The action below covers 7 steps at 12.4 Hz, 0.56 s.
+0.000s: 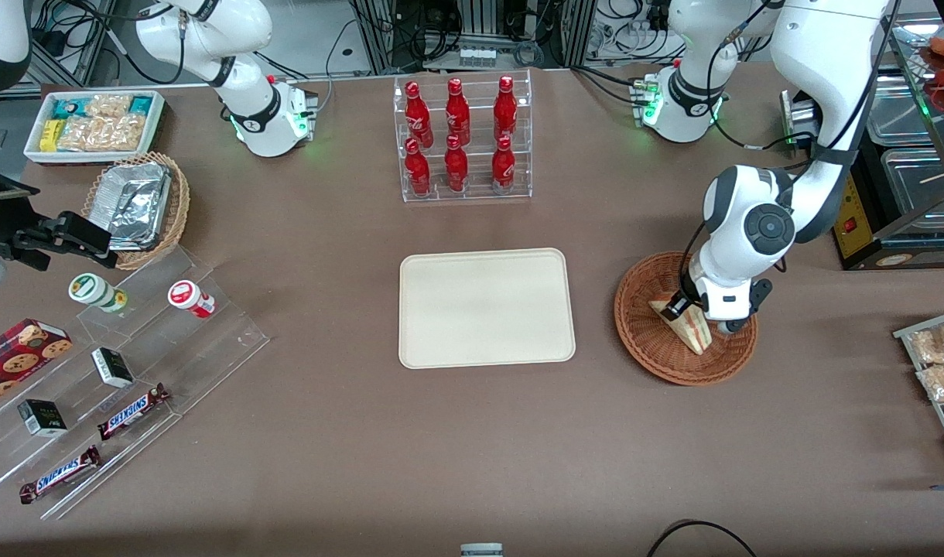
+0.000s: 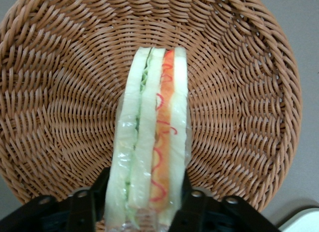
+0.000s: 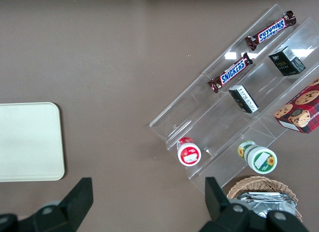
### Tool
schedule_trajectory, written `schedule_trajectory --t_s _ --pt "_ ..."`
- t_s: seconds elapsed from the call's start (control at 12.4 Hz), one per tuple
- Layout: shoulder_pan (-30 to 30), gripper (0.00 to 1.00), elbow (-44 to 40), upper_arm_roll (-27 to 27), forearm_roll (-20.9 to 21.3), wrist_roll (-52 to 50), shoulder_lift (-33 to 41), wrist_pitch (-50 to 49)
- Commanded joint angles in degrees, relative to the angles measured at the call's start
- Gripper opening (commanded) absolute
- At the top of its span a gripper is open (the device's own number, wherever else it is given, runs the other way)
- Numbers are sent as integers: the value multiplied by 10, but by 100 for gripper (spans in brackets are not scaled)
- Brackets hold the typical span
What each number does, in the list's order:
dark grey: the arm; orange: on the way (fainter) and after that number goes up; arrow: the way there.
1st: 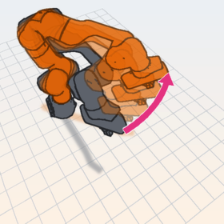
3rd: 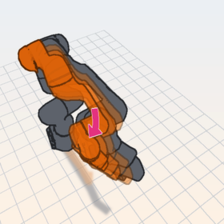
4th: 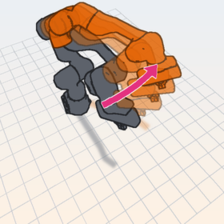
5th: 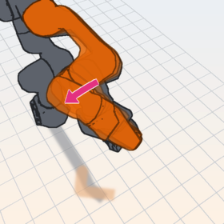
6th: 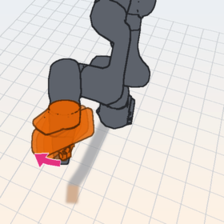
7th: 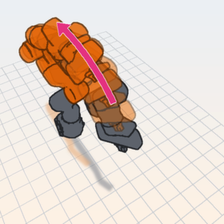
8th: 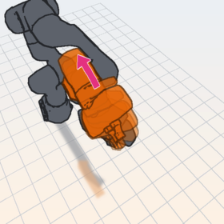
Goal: Place sandwich from basket to tray
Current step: 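Lift the sandwich and carry it over the cream tray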
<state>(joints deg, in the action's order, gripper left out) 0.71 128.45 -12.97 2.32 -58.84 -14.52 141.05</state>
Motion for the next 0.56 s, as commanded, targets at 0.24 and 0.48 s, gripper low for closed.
schedule_trajectory --t_s 0.24,0.48 --pt "0 9 -97 -19 12 76 27 -194" --pt "0 9 -152 -66 12 137 27 -294"
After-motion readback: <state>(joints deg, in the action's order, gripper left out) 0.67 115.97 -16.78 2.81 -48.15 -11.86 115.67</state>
